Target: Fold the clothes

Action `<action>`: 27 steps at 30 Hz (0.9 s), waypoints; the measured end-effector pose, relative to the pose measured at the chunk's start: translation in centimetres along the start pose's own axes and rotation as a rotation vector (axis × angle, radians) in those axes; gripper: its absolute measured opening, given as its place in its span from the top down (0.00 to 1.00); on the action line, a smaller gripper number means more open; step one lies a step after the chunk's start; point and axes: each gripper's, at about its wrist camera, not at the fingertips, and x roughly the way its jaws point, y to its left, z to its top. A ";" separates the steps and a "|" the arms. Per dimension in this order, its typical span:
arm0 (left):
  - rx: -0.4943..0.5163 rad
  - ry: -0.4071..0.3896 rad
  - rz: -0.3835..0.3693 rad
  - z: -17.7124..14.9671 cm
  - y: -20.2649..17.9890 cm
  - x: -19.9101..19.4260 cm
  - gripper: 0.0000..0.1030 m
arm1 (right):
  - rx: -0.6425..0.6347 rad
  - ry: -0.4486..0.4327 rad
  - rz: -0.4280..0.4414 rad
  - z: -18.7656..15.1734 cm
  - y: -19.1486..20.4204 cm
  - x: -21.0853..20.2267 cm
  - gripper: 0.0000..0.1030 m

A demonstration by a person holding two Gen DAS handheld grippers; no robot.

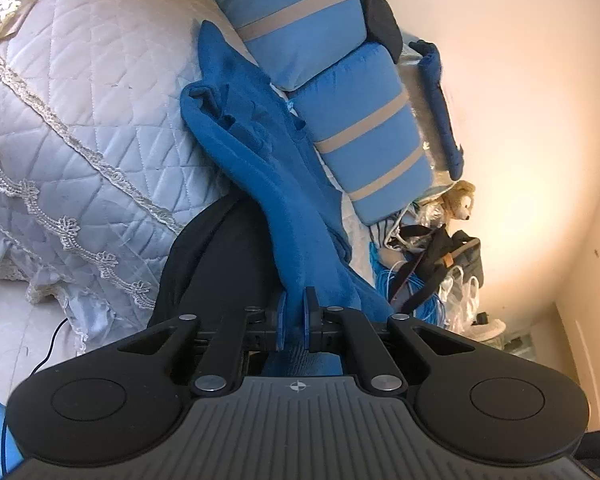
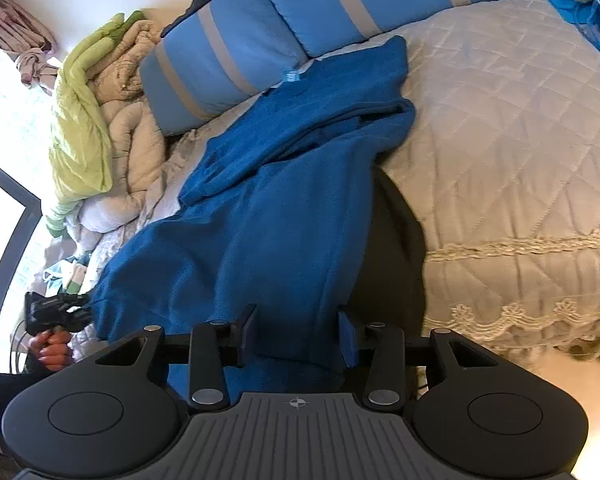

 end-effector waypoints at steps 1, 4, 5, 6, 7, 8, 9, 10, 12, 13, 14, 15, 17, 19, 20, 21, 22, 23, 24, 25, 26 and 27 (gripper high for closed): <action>-0.002 0.002 -0.001 0.0 0.1 0.1 0.93 | 0.000 0.003 -0.003 0.0 0.2 0.1 0.57; -0.003 0.003 -0.003 0.0 0.1 0.2 0.89 | 0.005 0.012 -0.013 0.3 0.8 0.5 0.57; -0.005 0.001 -0.006 0.0 0.2 0.2 0.87 | 0.005 0.013 -0.015 0.3 0.9 0.5 0.57; -0.007 0.000 -0.008 -0.1 0.2 0.1 0.87 | 0.005 0.014 -0.017 0.3 1.1 0.5 0.57; -0.009 -0.001 -0.010 -0.1 0.2 0.1 0.87 | 0.005 0.014 -0.019 0.4 1.2 0.6 0.58; -0.010 -0.003 -0.013 -0.1 0.3 0.1 0.85 | 0.003 0.013 -0.024 0.4 1.3 0.5 0.61; -0.012 -0.004 -0.015 -0.1 0.3 0.1 0.82 | 0.011 0.014 -0.030 0.4 1.3 0.6 0.68; -0.014 -0.005 -0.018 -0.1 0.3 0.1 0.77 | 0.018 0.014 -0.037 0.4 1.2 0.6 0.72; -0.017 -0.008 -0.023 -0.1 0.4 0.0 0.74 | 0.037 0.015 -0.051 0.5 1.1 0.6 0.82; -0.019 -0.009 -0.025 -0.2 0.4 0.0 0.74 | 0.048 0.016 -0.059 0.5 1.1 0.6 0.82; -0.020 -0.010 -0.027 -0.2 0.4 0.0 0.74 | 0.053 0.020 -0.071 0.5 1.2 0.8 0.82; -0.022 -0.012 -0.030 -0.2 0.4 0.0 0.74 | 0.057 0.024 -0.084 0.6 1.3 0.9 0.82; -0.025 -0.014 -0.034 -0.2 0.5 -0.1 0.74 | 0.049 0.031 -0.120 0.7 1.9 1.2 0.80; -0.027 -0.018 -0.035 -0.3 0.5 -0.1 0.74 | 0.026 0.038 -0.156 0.7 2.7 1.5 0.78; -0.028 -0.019 -0.036 -0.3 0.5 -0.2 0.74 | 0.009 0.041 -0.176 0.7 3.1 1.6 0.77; -0.029 -0.021 -0.036 -0.3 0.5 -0.2 0.74 | -0.004 0.044 -0.194 0.7 3.5 1.7 0.76; -0.029 -0.021 -0.037 -0.3 0.5 -0.2 0.74 | -0.019 0.048 -0.214 0.7 3.9 1.8 0.76; -0.029 -0.021 -0.038 -0.3 0.6 -0.2 0.74 | -0.037 0.051 -0.235 0.7 4.3 2.0 0.76; -0.029 -0.021 -0.040 -0.3 0.6 -0.2 0.74 | -0.055 0.054 -0.256 0.7 4.7 2.1 0.76; -0.031 -0.021 -0.040 -0.3 0.6 -0.2 0.74 | -0.073 0.056 -0.274 0.7 5.1 2.2 0.76; -0.032 -0.021 -0.040 -0.3 0.7 -0.2 0.74 | -0.090 0.057 -0.293 0.6 5.5 2.4 0.78; -0.032 -0.022 -0.041 -0.2 0.7 -0.2 0.74 | -0.115 0.057 -0.309 0.5 5.9 2.4 0.83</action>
